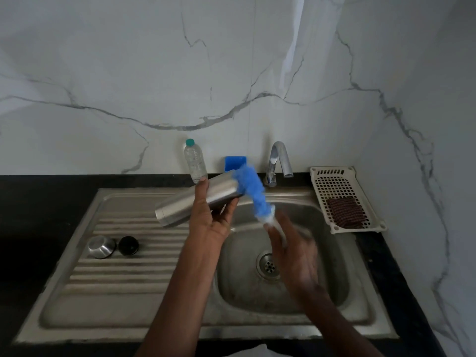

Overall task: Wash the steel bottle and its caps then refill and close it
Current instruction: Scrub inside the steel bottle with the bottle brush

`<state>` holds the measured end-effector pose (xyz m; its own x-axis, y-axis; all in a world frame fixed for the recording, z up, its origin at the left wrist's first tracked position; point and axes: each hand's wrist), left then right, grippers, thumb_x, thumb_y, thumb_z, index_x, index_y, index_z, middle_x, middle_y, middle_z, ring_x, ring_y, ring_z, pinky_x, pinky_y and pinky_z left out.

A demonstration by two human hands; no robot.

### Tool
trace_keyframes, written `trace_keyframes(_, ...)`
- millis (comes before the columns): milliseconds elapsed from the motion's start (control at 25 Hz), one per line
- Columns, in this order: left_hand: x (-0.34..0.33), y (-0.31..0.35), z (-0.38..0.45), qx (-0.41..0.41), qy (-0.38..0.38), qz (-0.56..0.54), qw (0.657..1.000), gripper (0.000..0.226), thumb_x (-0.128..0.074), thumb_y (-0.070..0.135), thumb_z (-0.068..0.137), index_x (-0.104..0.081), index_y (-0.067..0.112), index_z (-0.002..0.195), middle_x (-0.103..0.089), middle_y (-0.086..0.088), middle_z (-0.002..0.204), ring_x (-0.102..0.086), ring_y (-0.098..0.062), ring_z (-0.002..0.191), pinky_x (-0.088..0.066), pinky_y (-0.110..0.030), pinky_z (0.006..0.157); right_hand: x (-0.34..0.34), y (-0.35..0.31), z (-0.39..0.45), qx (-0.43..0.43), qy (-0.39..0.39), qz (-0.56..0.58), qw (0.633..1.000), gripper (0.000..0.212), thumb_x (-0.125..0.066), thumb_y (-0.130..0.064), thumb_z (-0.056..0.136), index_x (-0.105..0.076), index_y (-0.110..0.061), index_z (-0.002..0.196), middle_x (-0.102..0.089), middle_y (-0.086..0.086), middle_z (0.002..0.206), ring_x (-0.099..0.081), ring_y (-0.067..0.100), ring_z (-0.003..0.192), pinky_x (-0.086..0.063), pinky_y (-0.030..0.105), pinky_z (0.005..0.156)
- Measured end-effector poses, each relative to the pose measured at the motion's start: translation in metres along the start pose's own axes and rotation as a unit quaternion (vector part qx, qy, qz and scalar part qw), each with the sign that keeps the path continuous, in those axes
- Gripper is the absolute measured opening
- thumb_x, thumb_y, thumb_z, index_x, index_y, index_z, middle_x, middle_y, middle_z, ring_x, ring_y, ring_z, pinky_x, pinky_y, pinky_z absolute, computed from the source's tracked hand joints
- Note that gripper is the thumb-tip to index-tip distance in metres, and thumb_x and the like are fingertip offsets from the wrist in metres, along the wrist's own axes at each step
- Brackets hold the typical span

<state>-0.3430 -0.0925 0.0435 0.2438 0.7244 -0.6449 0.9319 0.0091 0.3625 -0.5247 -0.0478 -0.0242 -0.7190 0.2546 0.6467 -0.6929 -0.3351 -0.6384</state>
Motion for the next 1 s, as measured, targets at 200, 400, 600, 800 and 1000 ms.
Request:
trace_keyframes(200,0.002,0.003,0.0,0.03,-0.003,-0.014,0.999,0.066,-0.091,0.032,0.078,-0.058,0.001,0.126,-0.071,-0.023,0.114,-0.076,-0.037,0.099,-0.064,-0.05,0.082,-0.005,0.0,-0.011,0.0,0.004,-0.003,1.0,0.039,-0.055,-0.038,0.103,-0.057,-0.028,0.141,-0.072,-0.011,0.092,-0.065,0.002,0.067,-0.052,0.02,0.055)
trace_keyframes(400,0.005,0.0,-0.008,0.086,0.011,-0.027,0.996,0.064,-0.093,0.032,0.076,-0.059,0.0,0.121,-0.075,-0.023,0.108,-0.078,-0.036,0.095,-0.065,-0.049,0.069,-0.017,0.001,-0.01,-0.039,0.009,0.095,0.995,0.039,-0.052,-0.046,0.105,-0.059,-0.028,0.139,-0.067,-0.011,0.076,-0.061,0.006,0.057,-0.054,0.034,0.049)
trace_keyframes(600,0.01,-0.003,0.002,0.099,0.03,-0.102,0.989,0.07,-0.09,0.04,0.077,-0.062,0.001,0.129,-0.077,-0.016,0.111,-0.077,-0.029,0.1,-0.065,-0.035,0.057,-0.007,-0.008,-0.018,-0.097,-0.009,0.2,0.975,0.038,-0.062,-0.041,0.098,-0.067,-0.028,0.133,-0.069,-0.002,0.073,-0.063,0.014,0.056,-0.053,0.032,0.051)
trace_keyframes(800,0.015,-0.003,0.006,0.088,-0.046,-0.155,0.983,0.072,-0.084,0.041,0.082,-0.06,-0.002,0.134,-0.072,-0.025,0.124,-0.071,-0.033,0.118,-0.066,-0.04,0.07,0.025,-0.038,0.004,-0.399,-0.157,0.557,0.712,0.042,-0.062,-0.041,0.098,-0.062,-0.01,0.125,-0.052,0.01,0.068,-0.03,0.007,0.037,-0.024,0.016,0.034)
trace_keyframes(1000,0.02,-0.013,0.006,0.03,-0.075,-0.169,0.982,0.07,-0.085,0.03,0.075,-0.058,0.0,0.133,-0.075,-0.023,0.116,-0.073,-0.036,0.113,-0.063,-0.05,0.082,0.05,-0.069,0.016,-0.457,-0.244,0.592,0.617,0.031,-0.053,-0.037,0.102,-0.06,-0.014,0.122,-0.045,0.001,0.061,-0.024,0.001,0.034,-0.02,0.014,0.029)
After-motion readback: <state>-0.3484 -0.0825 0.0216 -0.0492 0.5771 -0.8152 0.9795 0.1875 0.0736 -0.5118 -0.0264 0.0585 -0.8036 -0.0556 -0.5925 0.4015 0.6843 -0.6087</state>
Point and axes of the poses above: each hand's wrist, its own z-axis towards the middle knuckle, its own x-axis out of the back of the hand, y = z × x
